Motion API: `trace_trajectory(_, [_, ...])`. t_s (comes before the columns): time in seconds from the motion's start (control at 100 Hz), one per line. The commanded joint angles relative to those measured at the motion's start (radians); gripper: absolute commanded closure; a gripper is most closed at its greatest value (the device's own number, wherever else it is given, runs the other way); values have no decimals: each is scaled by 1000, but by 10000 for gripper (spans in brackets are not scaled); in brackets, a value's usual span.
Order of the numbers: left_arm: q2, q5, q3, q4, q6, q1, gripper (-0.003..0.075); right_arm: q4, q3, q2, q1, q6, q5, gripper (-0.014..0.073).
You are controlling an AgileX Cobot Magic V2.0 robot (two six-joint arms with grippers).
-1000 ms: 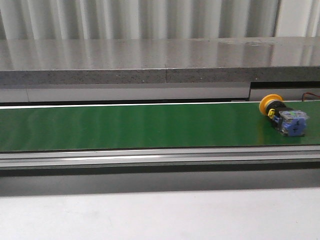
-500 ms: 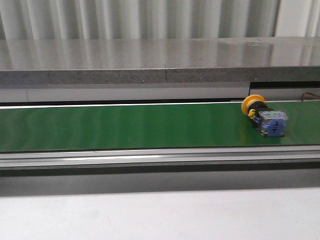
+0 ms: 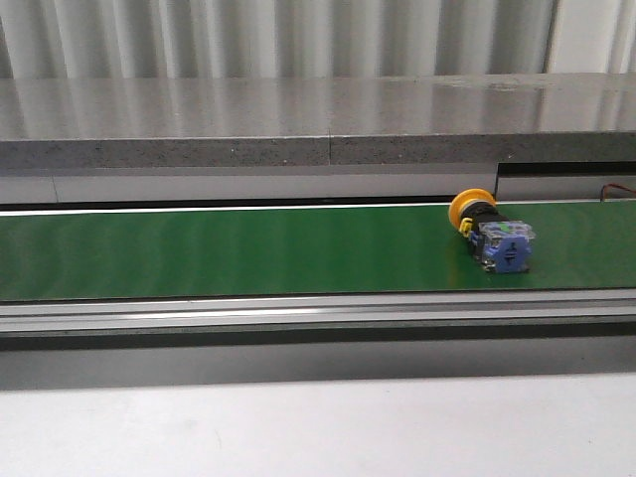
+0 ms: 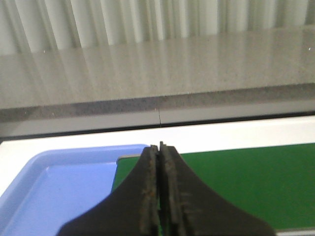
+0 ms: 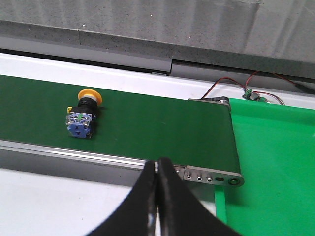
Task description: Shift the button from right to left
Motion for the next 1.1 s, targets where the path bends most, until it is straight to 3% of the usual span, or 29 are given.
trace_trajectory(0.0, [95, 33, -93, -2, -9, -8, 741, -9, -21, 12, -1, -9, -71, 659])
trace_trajectory(0.11, [203, 188, -182, -2, -9, -8, 740, -9, -21, 12, -1, -9, -71, 659])
trace_trajectory(0.22, [303, 237, -240, -9, -9, -8, 692, -9, -21, 12, -1, -9, -71, 659])
trace_trajectory(0.34, [380, 242, -271, -19, -9, -8, 500, -9, -21, 12, -1, -9, -71, 659])
trace_trajectory(0.46, [417, 222, -275, -19, -9, -8, 225, -9, -21, 12, -1, -9, -71, 659])
trace_trajectory(0.53, [424, 194, -275, -19, -9, -8, 152, -9, -21, 12, -1, -9, -71, 659])
trace_trajectory(0.74, [425, 139, -275, -19, -9, -8, 173, -9, -21, 12, -1, -9, -71, 659])
trace_trajectory(0.87, [428, 137, -275, -112, -9, -8, 198, -9, -21, 12, -1, -9, -71, 659])
trace_trajectory(1.09, [500, 241, -347, -131, -9, -12, 220, -9, -21, 12, -1, -9, -71, 659])
